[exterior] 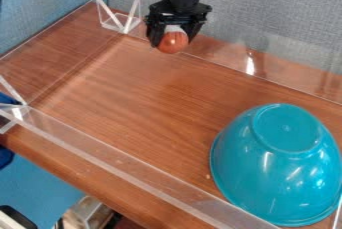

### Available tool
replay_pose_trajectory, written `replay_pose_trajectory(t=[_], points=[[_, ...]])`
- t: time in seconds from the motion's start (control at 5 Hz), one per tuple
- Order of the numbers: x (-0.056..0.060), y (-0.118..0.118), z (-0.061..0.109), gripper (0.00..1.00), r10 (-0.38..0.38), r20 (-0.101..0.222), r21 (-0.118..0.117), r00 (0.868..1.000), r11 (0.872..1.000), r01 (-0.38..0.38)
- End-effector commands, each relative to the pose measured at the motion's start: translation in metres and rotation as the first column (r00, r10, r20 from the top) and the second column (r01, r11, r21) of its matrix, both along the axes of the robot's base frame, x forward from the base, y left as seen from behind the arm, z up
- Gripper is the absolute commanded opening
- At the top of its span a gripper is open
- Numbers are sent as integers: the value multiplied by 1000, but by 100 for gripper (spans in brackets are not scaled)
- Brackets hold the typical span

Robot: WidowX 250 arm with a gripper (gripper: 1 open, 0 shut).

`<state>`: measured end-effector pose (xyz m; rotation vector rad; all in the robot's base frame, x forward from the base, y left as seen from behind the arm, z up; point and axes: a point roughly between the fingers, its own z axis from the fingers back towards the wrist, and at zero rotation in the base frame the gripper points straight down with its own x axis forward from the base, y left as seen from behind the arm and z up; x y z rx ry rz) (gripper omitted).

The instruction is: Remove the mushroom from inside the blue bowl and put it on the table

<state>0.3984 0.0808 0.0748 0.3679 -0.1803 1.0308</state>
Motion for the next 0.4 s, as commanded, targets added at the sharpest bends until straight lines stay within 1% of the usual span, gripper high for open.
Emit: replay_pose_trajectory(t=[0.0, 0.2], points=[[9, 4, 32, 100, 48, 67, 13, 997, 999, -49], [8, 6, 22, 100, 32, 64, 19, 997, 999, -34]])
